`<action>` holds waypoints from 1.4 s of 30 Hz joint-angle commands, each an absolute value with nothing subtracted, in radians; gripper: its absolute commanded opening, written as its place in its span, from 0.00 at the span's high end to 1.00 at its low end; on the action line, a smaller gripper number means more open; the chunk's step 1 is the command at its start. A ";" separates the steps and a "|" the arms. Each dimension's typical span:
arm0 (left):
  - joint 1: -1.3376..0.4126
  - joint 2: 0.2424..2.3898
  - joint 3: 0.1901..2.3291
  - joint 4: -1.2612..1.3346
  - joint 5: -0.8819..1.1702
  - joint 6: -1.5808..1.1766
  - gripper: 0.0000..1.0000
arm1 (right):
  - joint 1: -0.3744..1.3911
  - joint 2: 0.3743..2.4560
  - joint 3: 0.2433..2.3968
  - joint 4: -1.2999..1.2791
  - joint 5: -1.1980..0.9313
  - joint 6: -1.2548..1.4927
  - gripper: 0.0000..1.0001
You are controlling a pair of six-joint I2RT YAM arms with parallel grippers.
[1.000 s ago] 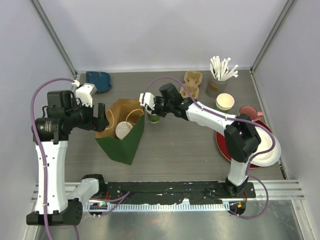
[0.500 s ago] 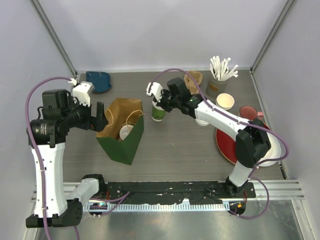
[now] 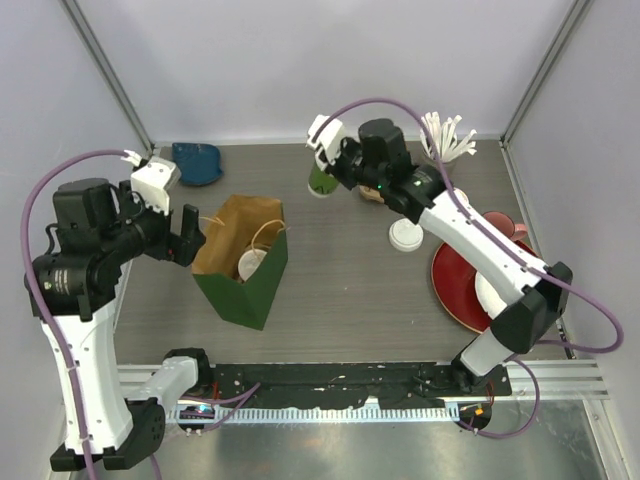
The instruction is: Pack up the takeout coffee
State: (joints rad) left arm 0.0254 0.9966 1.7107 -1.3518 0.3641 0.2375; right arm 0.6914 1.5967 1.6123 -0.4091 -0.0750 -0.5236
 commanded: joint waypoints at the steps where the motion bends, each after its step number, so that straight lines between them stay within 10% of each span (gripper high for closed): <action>1: 0.021 0.991 1.785 -1.508 0.388 0.278 0.09 | 0.722 1.505 1.759 -0.437 -0.005 -0.521 0.99; 19: 0.021 0.946 1.447 -1.241 0.308 0.199 0.35 | 1.207 1.676 2.151 -0.667 0.049 -0.733 0.99; 38: 0.021 0.914 1.316 -1.172 0.391 0.110 1.00 | 1.232 1.766 2.062 -0.732 -0.173 -0.764 0.99; 42: 0.023 0.910 1.321 -1.178 0.413 0.104 1.00 | 1.233 1.798 2.033 -0.715 -0.175 -0.775 0.99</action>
